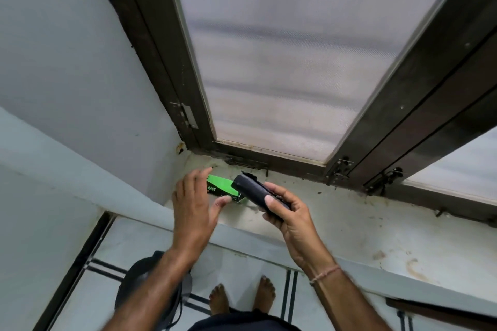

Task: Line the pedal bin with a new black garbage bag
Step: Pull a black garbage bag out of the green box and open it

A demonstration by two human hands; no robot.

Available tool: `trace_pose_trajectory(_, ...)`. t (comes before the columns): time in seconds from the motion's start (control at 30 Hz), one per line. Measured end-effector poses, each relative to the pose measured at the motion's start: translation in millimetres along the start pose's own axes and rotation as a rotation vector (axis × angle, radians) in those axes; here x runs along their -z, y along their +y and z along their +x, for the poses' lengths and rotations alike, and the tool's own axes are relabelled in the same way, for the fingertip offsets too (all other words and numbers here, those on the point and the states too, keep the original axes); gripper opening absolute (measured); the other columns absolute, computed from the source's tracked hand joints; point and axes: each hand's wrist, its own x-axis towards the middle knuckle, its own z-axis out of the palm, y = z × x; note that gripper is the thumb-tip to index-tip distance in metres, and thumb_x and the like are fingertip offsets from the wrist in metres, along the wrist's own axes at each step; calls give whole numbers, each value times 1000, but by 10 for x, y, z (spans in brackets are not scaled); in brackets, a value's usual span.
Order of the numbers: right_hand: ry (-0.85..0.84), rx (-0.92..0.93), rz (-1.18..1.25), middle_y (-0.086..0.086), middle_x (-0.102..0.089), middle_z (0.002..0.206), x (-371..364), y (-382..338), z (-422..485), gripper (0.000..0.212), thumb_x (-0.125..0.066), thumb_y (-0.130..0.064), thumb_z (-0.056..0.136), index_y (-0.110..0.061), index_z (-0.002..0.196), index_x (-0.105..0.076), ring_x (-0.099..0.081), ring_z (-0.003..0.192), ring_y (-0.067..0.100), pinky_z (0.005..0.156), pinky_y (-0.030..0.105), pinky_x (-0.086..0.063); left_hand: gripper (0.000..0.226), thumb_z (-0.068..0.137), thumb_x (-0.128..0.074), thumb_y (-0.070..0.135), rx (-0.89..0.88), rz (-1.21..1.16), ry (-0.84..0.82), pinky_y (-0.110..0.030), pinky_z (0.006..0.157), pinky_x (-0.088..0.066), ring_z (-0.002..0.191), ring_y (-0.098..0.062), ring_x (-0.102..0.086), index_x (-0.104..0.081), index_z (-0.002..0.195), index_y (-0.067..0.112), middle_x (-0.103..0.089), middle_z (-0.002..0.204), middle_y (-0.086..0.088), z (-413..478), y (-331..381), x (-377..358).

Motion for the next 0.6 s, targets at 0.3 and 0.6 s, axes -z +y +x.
trace_pose_trajectory(0.3,34,9,-102,13,-78,113,-653,71,-194,32,-80,-37,88,-17,113,-75,-73,98,18,81,33,-60,40,98,-55,57,457,-1035,-178,-39,102,-58,117,-13,-71,-63,131,36,-75,124,4,-203,470,-18)
trace_pose_trajectory(0.6,237,41,-74,13,-63,87,-943,167,-288,30,-70,-29,101,0,96,-65,-58,80,19,76,37,-53,67,82,-65,70,621,-1372,-424,-35,82,-61,113,-22,-73,-67,133,27,-76,124,-8,-454,292,202)
